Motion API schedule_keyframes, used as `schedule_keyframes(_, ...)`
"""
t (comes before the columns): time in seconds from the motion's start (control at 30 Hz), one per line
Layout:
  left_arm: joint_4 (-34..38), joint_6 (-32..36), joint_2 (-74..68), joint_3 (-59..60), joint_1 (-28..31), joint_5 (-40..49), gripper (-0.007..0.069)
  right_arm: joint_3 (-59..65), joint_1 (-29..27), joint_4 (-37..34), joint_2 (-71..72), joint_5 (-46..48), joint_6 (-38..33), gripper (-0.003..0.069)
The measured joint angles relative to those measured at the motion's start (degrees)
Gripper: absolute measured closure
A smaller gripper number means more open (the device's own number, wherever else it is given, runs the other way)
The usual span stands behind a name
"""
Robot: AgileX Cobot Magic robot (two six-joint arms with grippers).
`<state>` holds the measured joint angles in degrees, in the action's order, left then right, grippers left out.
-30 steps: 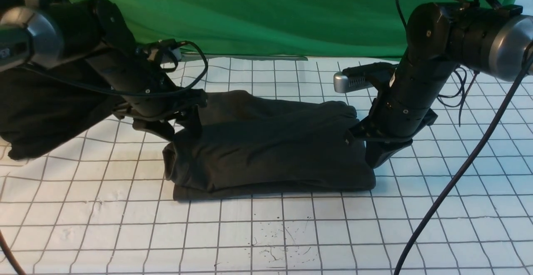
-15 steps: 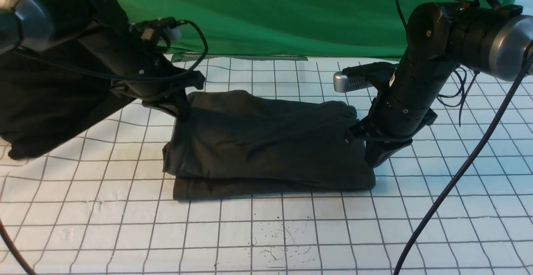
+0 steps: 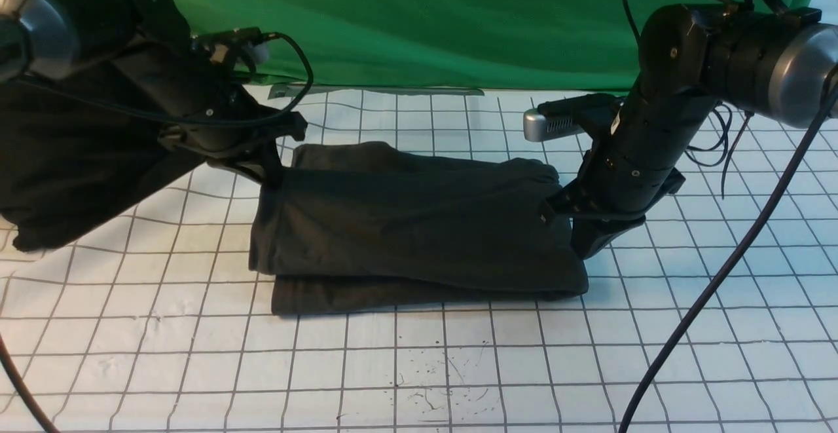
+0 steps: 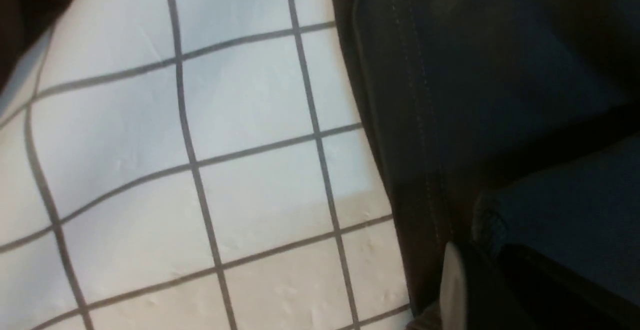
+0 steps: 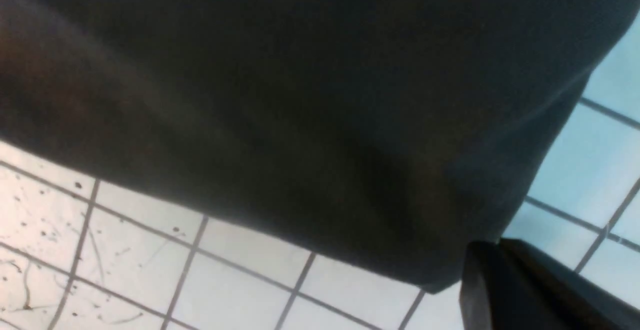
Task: Fold a long-sleeved shirt over a white checkered tablecloth.
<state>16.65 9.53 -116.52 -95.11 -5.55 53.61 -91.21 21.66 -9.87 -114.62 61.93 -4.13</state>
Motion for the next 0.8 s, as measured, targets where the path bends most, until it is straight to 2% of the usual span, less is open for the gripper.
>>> schedule_keyframes(0.1, -2.24, -1.1, 0.0, -2.05, 0.0, 0.98, 0.0417, -1.67, 0.0, 0.06, 0.94, 0.06, 0.0, 0.0661)
schedule_keyframes(0.2, -6.17, -4.93, 0.0, -7.07, 0.0, 4.59, 0.0275, -5.97, 0.0, 0.0, 2.2, -0.74, 0.0, 0.0661)
schedule_keyframes(0.3, -7.05, -6.58, 0.0, -10.05, 0.0, 8.05, 0.0235, -10.27, 0.0, -0.06, 1.95, -1.25, 0.0, 0.0661)
schedule_keyframes(0.37, -4.79, -5.83, 0.07, -11.58, -0.37, 10.22, 0.0246, -14.38, 0.0, -0.43, 0.29, -1.24, 0.0, 0.0661)
schedule_keyframes(0.4, -1.79, -3.09, 0.21, -11.37, -1.84, 10.95, 0.0312, -18.75, 0.0, -1.85, -2.57, -0.65, -0.12, 0.0661)
schedule_keyframes(0.47, -0.35, -1.52, 0.25, -10.56, -3.18, 10.88, 0.0369, -21.62, 0.0, -2.83, -5.01, 0.22, -0.13, 0.0661)
schedule_keyframes(0.5, 0.66, -0.56, 0.25, -9.64, -4.75, 10.74, 0.0422, -23.34, 0.0, -3.77, -6.81, 1.74, -0.13, 0.0661)
schedule_keyframes(0.53, 1.67, 0.43, 0.25, -7.17, -6.93, 10.31, 0.0527, -26.1, 0.0, -4.61, -10.23, 4.46, -0.18, 0.0661)
schedule_keyframes(0.57, 2.29, 0.98, 0.25, -5.09, -8.81, 9.95, 0.0575, -27.23, 0.0, -4.83, -12.18, 5.54, -0.18, 0.0661)
schedule_keyframes(0.63, 3.03, 0.98, 0.13, -2.03, -10.51, 8.93, 0.061, -27.51, 0.0, -4.41, -15.13, 6.65, 0.08, 0.0661)
schedule_keyframes(0.8, 2.97, 0.98, 0.07, 1.05, -12.71, 5.77, 0.0626, -27.37, -0.04, -3.66, -17.65, 6.51, 0.21, 0.0661)
